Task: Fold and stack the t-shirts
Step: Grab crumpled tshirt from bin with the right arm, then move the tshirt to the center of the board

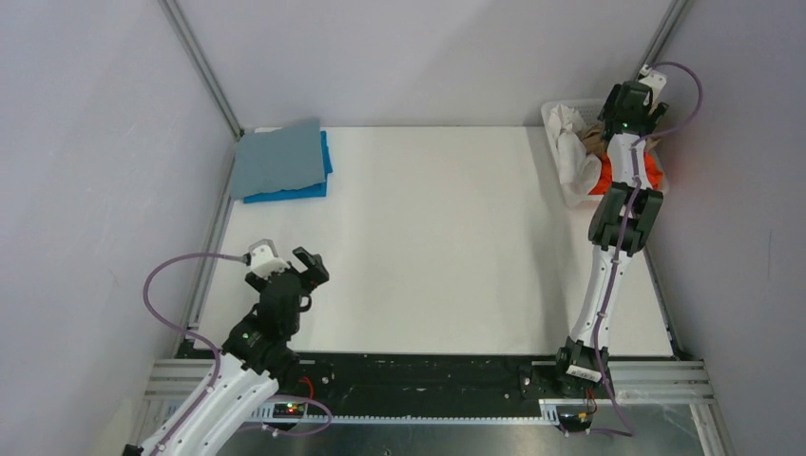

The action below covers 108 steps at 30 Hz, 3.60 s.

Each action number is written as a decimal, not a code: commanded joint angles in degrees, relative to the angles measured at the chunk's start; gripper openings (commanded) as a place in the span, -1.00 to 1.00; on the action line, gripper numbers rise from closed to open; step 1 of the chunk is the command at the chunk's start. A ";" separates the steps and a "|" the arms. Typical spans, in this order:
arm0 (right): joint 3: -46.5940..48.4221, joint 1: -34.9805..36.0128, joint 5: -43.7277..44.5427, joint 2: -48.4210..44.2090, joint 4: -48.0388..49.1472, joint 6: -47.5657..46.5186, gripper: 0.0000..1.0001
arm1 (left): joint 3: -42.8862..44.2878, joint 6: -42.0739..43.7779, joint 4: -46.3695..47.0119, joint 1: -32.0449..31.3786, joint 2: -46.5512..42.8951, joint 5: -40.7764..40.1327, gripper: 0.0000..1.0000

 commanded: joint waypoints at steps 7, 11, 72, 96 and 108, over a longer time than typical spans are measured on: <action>4.57 -0.42 -8.97 2.92 6.37 -2.29 -0.57 | 1.32 0.18 2.89 -0.04 3.31 -2.45 0.99; 4.49 -0.30 -9.63 -3.32 7.35 -1.85 -1.00 | 1.49 0.46 2.94 -0.09 3.20 -1.68 0.99; -29.40 51.79 -11.96 -26.96 -14.29 16.09 0.10 | 6.73 -10.53 -10.33 -0.46 6.63 25.26 0.99; -100.64 54.88 -10.11 -100.27 -23.90 34.62 0.99 | 23.79 9.65 2.05 -32.45 52.11 20.91 0.46; -103.80 55.41 -10.67 -104.86 -24.41 33.04 0.99 | 28.26 10.70 2.56 -32.32 64.14 22.25 0.22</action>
